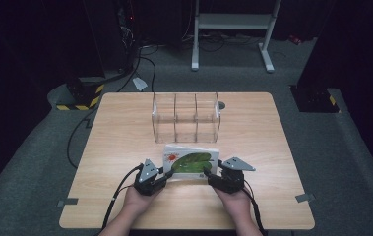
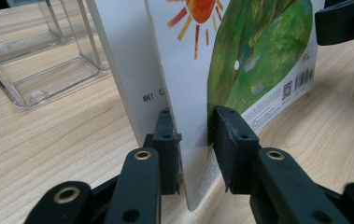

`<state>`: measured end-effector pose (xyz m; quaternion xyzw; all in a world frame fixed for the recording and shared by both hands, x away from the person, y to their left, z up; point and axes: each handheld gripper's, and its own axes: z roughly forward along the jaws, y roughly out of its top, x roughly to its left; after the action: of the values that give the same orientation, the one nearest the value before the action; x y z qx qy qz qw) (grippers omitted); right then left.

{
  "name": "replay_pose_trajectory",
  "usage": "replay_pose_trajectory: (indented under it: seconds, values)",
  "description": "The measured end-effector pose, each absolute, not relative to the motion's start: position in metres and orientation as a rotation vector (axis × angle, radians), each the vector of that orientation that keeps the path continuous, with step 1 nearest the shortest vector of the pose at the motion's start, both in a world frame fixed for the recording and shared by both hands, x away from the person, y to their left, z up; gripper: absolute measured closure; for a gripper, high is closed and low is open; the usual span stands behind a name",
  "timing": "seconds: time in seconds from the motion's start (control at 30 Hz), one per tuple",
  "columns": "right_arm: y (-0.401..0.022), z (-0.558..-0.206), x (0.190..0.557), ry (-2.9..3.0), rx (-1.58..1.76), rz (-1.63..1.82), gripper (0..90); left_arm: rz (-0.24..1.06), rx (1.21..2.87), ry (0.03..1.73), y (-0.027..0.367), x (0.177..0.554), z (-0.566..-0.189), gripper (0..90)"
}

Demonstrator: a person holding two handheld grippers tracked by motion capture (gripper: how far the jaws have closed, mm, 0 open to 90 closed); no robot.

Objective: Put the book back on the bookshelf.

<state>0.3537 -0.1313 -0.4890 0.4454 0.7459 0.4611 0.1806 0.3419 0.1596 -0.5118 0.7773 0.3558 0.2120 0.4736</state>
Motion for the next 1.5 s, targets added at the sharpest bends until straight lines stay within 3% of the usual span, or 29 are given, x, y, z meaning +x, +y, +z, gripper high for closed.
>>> replay_pose_trajectory:
  seconds: [0.77, 1.5]
  values:
    - [-0.137, -0.486, 0.338, 2.133, 1.165, 1.302, 38.7, 0.529, 1.952, 0.861, 0.158, 0.337, -0.518, 69.5]
    - [-0.140, -0.490, 0.331, 2.155, 1.109, 1.293, 38.8, 0.547, 1.909, 0.898, 0.169, 0.330, -0.508, 60.4]
